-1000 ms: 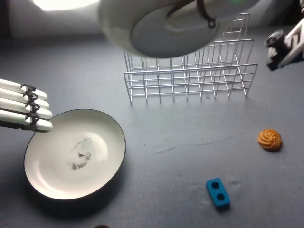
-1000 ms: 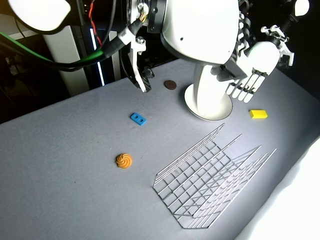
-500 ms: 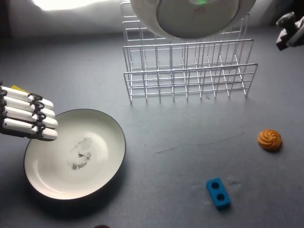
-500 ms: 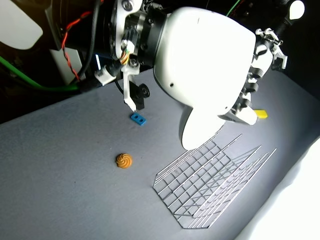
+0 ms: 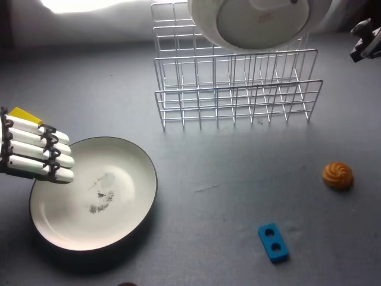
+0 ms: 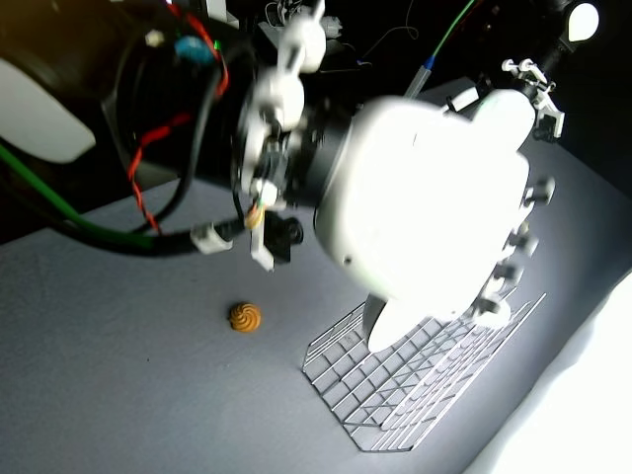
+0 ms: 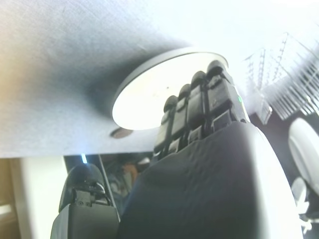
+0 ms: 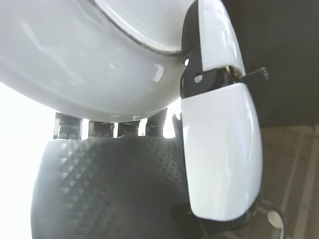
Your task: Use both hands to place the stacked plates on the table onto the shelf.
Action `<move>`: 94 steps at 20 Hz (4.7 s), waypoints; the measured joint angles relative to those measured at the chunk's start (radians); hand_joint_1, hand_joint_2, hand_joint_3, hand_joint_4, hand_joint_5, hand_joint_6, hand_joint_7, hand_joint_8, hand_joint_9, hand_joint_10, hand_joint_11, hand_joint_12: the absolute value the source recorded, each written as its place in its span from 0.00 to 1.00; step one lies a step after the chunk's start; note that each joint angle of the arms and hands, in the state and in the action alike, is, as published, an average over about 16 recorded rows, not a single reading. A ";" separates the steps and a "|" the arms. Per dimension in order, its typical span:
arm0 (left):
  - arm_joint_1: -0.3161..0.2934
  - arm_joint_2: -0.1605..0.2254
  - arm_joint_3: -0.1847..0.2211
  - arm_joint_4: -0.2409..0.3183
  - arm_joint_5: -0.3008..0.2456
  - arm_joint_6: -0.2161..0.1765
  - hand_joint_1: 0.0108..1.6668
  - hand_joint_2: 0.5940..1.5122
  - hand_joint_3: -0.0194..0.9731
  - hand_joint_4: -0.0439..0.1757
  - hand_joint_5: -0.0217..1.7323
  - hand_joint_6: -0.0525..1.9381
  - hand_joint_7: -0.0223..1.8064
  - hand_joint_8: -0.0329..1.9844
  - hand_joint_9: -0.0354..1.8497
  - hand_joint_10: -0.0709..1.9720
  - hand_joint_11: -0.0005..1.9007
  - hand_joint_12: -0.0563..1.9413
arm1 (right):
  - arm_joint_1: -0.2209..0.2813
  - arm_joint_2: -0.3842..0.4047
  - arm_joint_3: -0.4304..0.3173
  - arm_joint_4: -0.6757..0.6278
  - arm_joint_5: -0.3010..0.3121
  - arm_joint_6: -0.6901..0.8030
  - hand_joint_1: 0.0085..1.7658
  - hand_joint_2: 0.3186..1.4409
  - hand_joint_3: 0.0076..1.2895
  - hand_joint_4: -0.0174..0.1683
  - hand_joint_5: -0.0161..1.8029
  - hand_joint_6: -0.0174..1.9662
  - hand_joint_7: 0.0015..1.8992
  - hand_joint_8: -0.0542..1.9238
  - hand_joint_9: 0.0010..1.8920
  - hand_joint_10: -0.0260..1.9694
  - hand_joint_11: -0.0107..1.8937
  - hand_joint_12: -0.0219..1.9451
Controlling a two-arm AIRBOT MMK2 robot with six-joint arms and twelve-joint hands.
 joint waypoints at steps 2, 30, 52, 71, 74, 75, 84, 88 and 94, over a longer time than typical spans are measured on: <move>0.003 -0.002 -0.002 0.002 0.004 0.000 0.01 0.53 0.04 0.21 0.02 0.03 0.02 0.01 0.03 0.04 0.01 0.03 | -0.015 -0.012 0.020 0.000 0.010 0.000 0.70 0.58 0.01 0.05 0.57 0.38 0.57 0.51 0.50 0.56 0.33 0.86; 0.019 -0.020 0.008 0.013 0.034 0.015 0.01 0.53 0.04 0.21 0.02 0.03 0.02 0.01 0.03 0.04 0.01 0.02 | -0.189 -0.169 0.226 0.047 0.130 0.002 0.70 0.58 0.01 0.06 0.58 0.37 0.57 0.51 0.50 0.55 0.33 0.86; 0.005 -0.029 0.024 0.016 0.048 0.016 0.01 0.53 0.04 0.22 0.02 0.03 0.02 0.01 0.03 0.04 0.01 0.02 | -0.286 -0.233 0.312 0.051 0.256 0.034 0.70 0.58 0.01 0.06 0.54 0.42 0.57 0.47 0.50 0.52 0.32 0.86; -0.007 -0.033 0.028 0.019 0.048 0.016 0.01 0.52 0.04 0.22 0.02 0.03 0.02 0.01 0.03 0.04 0.01 0.02 | -0.253 -0.230 0.317 0.049 0.163 0.158 0.62 0.56 0.01 0.06 0.55 0.07 0.61 0.04 0.50 0.27 0.31 0.81; -0.011 -0.033 0.030 0.020 0.048 0.016 0.01 0.52 0.04 0.22 0.02 0.03 0.02 0.01 0.03 0.04 0.01 0.02 | -0.247 -0.227 0.316 0.046 0.156 0.155 0.61 0.56 0.01 0.07 0.54 0.02 0.58 0.04 0.47 0.26 0.28 0.80; -0.012 -0.033 0.031 0.020 0.048 0.016 0.01 0.52 0.04 0.22 0.02 0.03 0.02 0.01 0.03 0.04 0.01 0.02 | -0.246 -0.227 0.316 0.045 0.154 0.154 0.61 0.56 0.01 0.07 0.53 0.02 0.57 0.04 0.46 0.27 0.26 0.80; -0.016 -0.033 0.035 0.020 0.050 0.018 0.01 0.52 0.04 0.21 0.02 0.03 0.02 0.01 0.03 0.04 0.01 0.02 | -0.234 -0.216 0.305 0.019 0.150 0.144 0.62 0.56 0.01 0.08 0.46 0.02 0.48 0.04 0.31 0.40 0.13 0.79; -0.012 -0.033 0.035 0.020 0.053 0.019 0.01 0.52 0.04 0.22 0.02 0.03 0.02 0.01 0.03 0.04 0.01 0.02 | -0.225 -0.199 0.278 -0.018 0.170 0.128 0.62 0.56 0.00 0.08 0.43 0.02 0.45 0.04 0.26 0.46 0.09 0.79; 0.003 -0.033 0.035 0.016 0.061 0.022 0.01 0.52 0.04 0.22 0.02 0.03 0.02 0.01 0.02 0.03 0.01 0.02 | -0.189 -0.147 0.180 -0.119 0.214 0.050 0.62 0.57 0.00 0.08 0.41 0.02 0.43 0.04 0.24 0.49 0.08 0.78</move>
